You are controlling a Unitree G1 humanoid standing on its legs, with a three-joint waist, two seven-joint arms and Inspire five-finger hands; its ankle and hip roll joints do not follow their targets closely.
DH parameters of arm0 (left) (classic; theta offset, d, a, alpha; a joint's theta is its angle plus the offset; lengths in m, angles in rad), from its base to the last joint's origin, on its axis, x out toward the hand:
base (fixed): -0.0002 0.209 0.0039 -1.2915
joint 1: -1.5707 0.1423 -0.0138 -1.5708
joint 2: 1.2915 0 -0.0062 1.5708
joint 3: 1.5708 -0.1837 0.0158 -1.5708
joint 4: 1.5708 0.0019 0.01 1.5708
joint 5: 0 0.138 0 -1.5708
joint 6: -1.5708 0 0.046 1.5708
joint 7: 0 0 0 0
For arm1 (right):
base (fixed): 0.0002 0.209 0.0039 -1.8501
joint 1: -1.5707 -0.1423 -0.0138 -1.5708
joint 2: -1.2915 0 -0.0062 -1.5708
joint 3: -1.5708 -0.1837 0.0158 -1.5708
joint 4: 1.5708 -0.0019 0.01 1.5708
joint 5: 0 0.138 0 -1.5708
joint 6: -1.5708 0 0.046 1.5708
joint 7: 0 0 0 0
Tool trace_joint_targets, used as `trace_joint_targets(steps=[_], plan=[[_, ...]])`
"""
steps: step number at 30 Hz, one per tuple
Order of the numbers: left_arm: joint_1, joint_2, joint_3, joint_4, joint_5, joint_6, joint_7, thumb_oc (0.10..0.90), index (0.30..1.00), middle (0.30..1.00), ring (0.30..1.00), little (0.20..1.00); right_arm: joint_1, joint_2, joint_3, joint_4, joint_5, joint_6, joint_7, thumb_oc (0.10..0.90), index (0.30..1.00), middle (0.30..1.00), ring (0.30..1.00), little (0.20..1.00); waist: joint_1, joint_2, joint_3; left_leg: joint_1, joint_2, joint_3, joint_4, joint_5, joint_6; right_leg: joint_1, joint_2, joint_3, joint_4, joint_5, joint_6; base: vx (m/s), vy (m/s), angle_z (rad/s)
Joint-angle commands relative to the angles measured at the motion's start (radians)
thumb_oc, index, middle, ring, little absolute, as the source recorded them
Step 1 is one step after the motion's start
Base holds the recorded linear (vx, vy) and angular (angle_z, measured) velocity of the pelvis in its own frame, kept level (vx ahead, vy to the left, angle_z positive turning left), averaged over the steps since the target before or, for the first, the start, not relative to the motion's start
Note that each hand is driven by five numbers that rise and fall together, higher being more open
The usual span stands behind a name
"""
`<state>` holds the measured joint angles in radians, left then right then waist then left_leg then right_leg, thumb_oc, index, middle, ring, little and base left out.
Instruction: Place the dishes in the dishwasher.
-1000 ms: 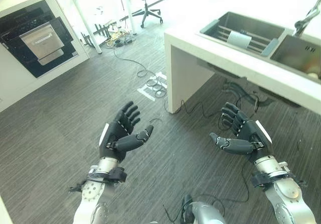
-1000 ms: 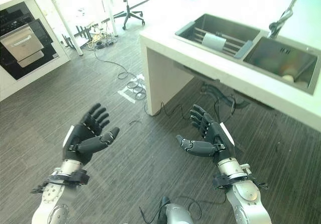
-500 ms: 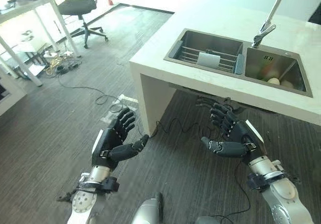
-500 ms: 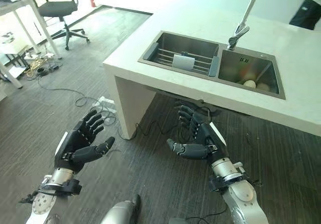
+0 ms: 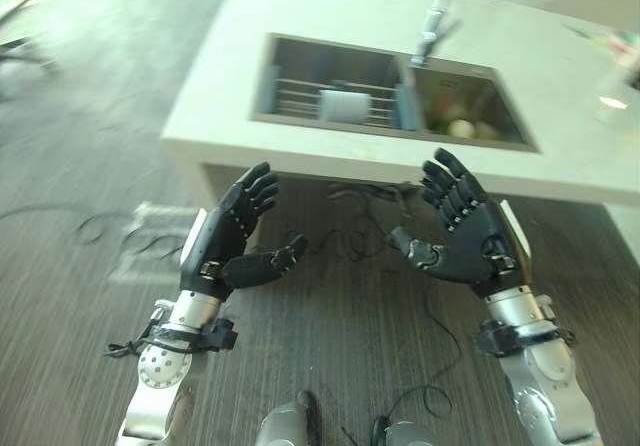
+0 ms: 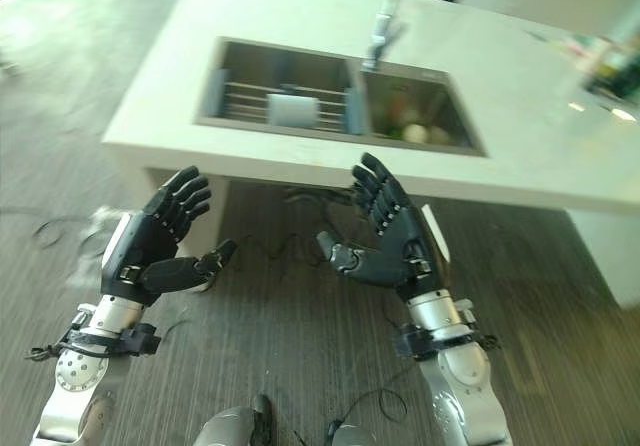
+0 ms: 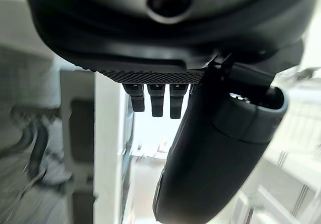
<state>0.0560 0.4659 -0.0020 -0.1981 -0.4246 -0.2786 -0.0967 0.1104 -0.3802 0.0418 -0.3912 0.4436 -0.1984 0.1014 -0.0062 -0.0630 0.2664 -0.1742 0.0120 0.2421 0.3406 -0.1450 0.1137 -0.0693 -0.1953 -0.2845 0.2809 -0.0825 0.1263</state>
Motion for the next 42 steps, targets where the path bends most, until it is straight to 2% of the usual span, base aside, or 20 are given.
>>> trace_joint_targets(steps=[1,3,5,8,13,14,16,17,19,20,21,22,23,25,26,27,29,31,36,42], plan=[[-0.05,0.007,0.029,-0.166,-0.03,-0.149,-0.014,0.8,0.9,0.9,0.9,0.9,-0.078,-0.04,-0.07,-0.047,0.011,-0.119,0.002,0.8,0.9,0.9,0.9,0.9,0.001,0.026,-0.063,0.114,-0.007,-0.085,-0.041,-0.128,-0.092,-0.131,-0.039,0.031,0.019,0.064,0.048,0.19,-0.132,-0.51],[-0.05,0.001,0.035,-0.178,-0.037,-0.159,-0.021,0.8,0.9,0.9,0.9,0.9,-0.078,-0.035,-0.07,-0.06,-0.002,-0.128,0.013,0.8,0.9,0.9,0.9,0.9,-0.011,0.025,-0.061,0.143,-0.014,-0.069,-0.041,-0.151,-0.084,-0.196,-0.053,0.047,0.019,0.081,0.058,0.25,-0.171,-0.6],[-0.055,-0.004,0.031,-0.193,-0.044,-0.179,-0.028,0.8,0.9,0.9,0.9,0.9,-0.076,-0.039,-0.071,-0.075,-0.018,-0.145,0.021,0.8,0.9,0.9,0.9,0.9,-0.022,0.027,-0.062,0.178,-0.02,-0.061,-0.041,-0.179,-0.071,-0.227,-0.041,0.048,0.019,0.08,0.059,0.32,-0.204,-0.3],[-0.071,-0.013,0.033,-0.209,-0.066,-0.221,-0.044,0.8,0.9,0.9,0.9,0.9,-0.084,-0.059,-0.094,-0.094,-0.022,-0.164,0.023,0.8,0.9,0.9,0.9,0.9,-0.039,0.021,-0.073,0.214,-0.018,-0.052,-0.041,-0.203,-0.06,-0.216,-0.031,0.053,0.019,0.073,0.054,0.28,-0.22,0.2],[-0.108,-0.031,0.019,-0.232,-0.102,-0.248,-0.022,0.8,0.9,0.9,0.9,0.9,-0.132,-0.099,-0.113,-0.108,-0.012,-0.14,0.019,0.8,0.9,0.9,0.9,0.9,-0.064,0.015,-0.117,0.318,0.028,-0.034,-0.041,-0.237,-0.087,-0.178,-0.013,0.03,0.019,0.054,0.032,0.27,-0.21,0.3],[-0.111,-0.038,0.018,-0.24,-0.099,-0.254,-0.017,0.8,0.9,0.9,0.9,0.9,-0.135,-0.103,-0.118,-0.113,-0.004,-0.14,0.034,0.8,0.9,0.9,0.9,0.9,-0.067,0.017,-0.126,0.336,0.037,-0.033,-0.041,-0.214,-0.099,-0.172,-0.003,0.026,0.019,0.044,0.02,0.33,-0.241,-0.09],[-0.104,-0.051,0.027,-0.263,-0.093,-0.256,0.002,0.8,0.9,0.9,0.9,0.9,-0.123,-0.116,-0.136,-0.136,0.026,-0.132,0.081,0.8,0.9,0.9,0.9,0.9,-0.068,0.021,-0.143,0.371,0.06,-0.024,-0.041,-0.082,-0.148,-0.151,0.024,0.018,0.019,0.012,-0.01,0.36,-0.277,-0.05],[-0.092,-0.062,0.033,-0.274,-0.092,-0.257,0.023,0.8,0.9,0.9,0.9,0.9,-0.114,-0.132,-0.143,-0.156,0.039,-0.126,0.117,0.8,0.9,0.9,0.9,0.9,-0.054,0.008,-0.15,0.4,0.043,-0.048,0.002,0.05,-0.181,-0.127,0.043,0.036,0.019,-0.02,-0.037,0.36,-0.282,0.0],[-0.07,-0.084,0.042,-0.29,-0.087,-0.266,0.032,0.8,0.9,0.9,0.9,0.9,-0.097,-0.138,-0.152,-0.172,0.056,-0.131,0.17,0.8,0.9,0.9,0.9,0.9,-0.032,-0.004,-0.14,0.289,0.006,-0.099,0.206,0.091,-0.197,-0.089,0.059,0.063,0.019,-0.044,-0.062,0.25,-0.208,-0.25],[-0.062,-0.095,0.047,-0.297,-0.084,-0.269,0.024,0.8,0.9,0.9,0.9,0.9,-0.089,-0.137,-0.158,-0.183,0.053,-0.133,0.186,0.8,0.9,0.9,0.9,0.9,-0.019,-0.02,-0.134,0.212,-0.009,-0.099,0.267,0.09,-0.188,-0.074,0.051,0.071,0.019,-0.045,-0.069,0.1,-0.1,-0.44],[-0.06,-0.097,0.048,-0.298,-0.085,-0.269,0.021,0.8,0.9,0.9,0.9,0.9,-0.087,-0.136,-0.159,-0.187,0.05,-0.133,0.187,0.8,0.9,0.9,0.9,0.9,-0.017,-0.021,-0.134,0.193,-0.008,-0.099,0.282,0.084,-0.185,-0.074,0.051,0.071,0.019,-0.046,-0.069,0.1,-0.077,-0.75],[-0.057,-0.104,0.051,-0.301,-0.086,-0.268,0.008,0.8,0.9,0.9,0.9,0.9,-0.086,-0.135,-0.157,-0.193,0.04,-0.133,0.184,0.8,0.9,0.9,0.9,0.9,-0.005,-0.025,-0.124,0.146,-0.013,-0.106,0.286,0.047,-0.169,-0.057,0.055,0.075,0.019,-0.052,-0.068,0.14,-0.021,-0.59],[-0.053,-0.107,0.058,-0.311,-0.093,-0.269,-0.013,0.8,0.9,0.9,0.9,0.9,-0.098,-0.143,-0.148,-0.196,0.036,-0.133,0.173,0.8,0.9,0.9,0.9,0.9,0.018,-0.032,-0.11,0.116,-0.023,-0.106,0.201,-0.003,-0.138,-0.038,0.06,0.086,0.019,-0.066,-0.058,0.19,0.025,-0.63],[-0.038,-0.098,0.066,-0.315,-0.095,-0.299,-0.025,0.8,0.9,0.9,0.9,0.9,-0.14,-0.15,-0.123,-0.186,0.046,-0.126,0.165,0.8,0.9,0.9,0.9,0.9,0.04,-0.023,-0.099,0.142,-0.022,-0.111,-0.041,-0.018,-0.131,-0.029,0.082,0.115,0.019,-0.075,-0.037,0.16,0.175,-0.44],[-0.03,-0.091,0.069,-0.312,-0.1,-0.319,-0.025,0.8,0.9,0.9,0.9,0.9,-0.155,-0.144,-0.107,-0.18,0.041,-0.124,0.166,0.8,0.9,0.9,0.9,0.9,0.043,0.004,-0.097,0.086,0.003,-0.146,-0.041,-0.044,-0.144,-0.024,0.114,0.126,0.019,-0.083,-0.035,0.18,0.348,-0.67],[-0.051,-0.081,0.068,-0.309,-0.118,-0.329,-0.033,0.8,0.9,0.9,0.9,0.9,-0.165,-0.137,-0.093,-0.181,0.01,-0.115,0.153,0.8,0.9,0.9,0.9,0.9,0.045,0.02,-0.111,0.079,-0.008,-0.189,-0.041,-0.052,-0.146,-0.022,0.115,0.134,0.019,-0.092,-0.031,0.16,0.293,-0.69],[-0.074,-0.075,0.059,-0.309,-0.118,-0.317,-0.031,0.8,0.9,0.9,0.9,0.9,-0.161,-0.132,-0.084,-0.194,-0.008,-0.109,0.128,0.8,0.9,0.9,0.9,0.9,0.033,0.028,-0.126,0.074,-0.002,-0.198,-0.041,-0.08,-0.143,-0.028,0.106,0.121,0.019,-0.094,-0.022,0.12,0.21,-0.67],[-0.086,-0.07,0.058,-0.313,-0.123,-0.309,-0.043,0.8,0.9,0.9,0.9,0.9,-0.142,-0.122,-0.096,-0.207,0.002,-0.117,0.127,0.8,0.9,0.9,0.9,0.9,0.021,0.031,-0.143,0.08,0.008,-0.181,-0.041,-0.093,-0.144,-0.024,0.089,0.096,0.019,-0.095,-0.012,0.09,0.129,-0.12],[-0.133,-0.054,0.047,-0.303,-0.139,-0.282,-0.05,0.8,0.9,0.9,0.9,0.9,-0.141,-0.09,-0.101,-0.226,-0.038,-0.128,0.091,0.8,0.9,0.9,0.9,0.9,0.007,0.039,-0.155,0.093,-0.003,-0.183,-0.041,-0.121,-0.127,-0.014,0.052,0.062,0.019,-0.088,0.007,0.08,0.11,0.5],[-0.132,-0.056,0.047,-0.297,-0.15,-0.28,-0.058,0.8,0.9,0.9,0.9,0.9,-0.154,-0.074,-0.092,-0.214,-0.038,-0.134,0.083,0.8,0.9,0.9,0.9,0.9,0.013,0.043,-0.155,0.088,-0.016,-0.199,-0.041,-0.131,-0.109,-0.021,0.039,0.057,0.019,-0.083,0.015,0.01,0.06,0.35]])
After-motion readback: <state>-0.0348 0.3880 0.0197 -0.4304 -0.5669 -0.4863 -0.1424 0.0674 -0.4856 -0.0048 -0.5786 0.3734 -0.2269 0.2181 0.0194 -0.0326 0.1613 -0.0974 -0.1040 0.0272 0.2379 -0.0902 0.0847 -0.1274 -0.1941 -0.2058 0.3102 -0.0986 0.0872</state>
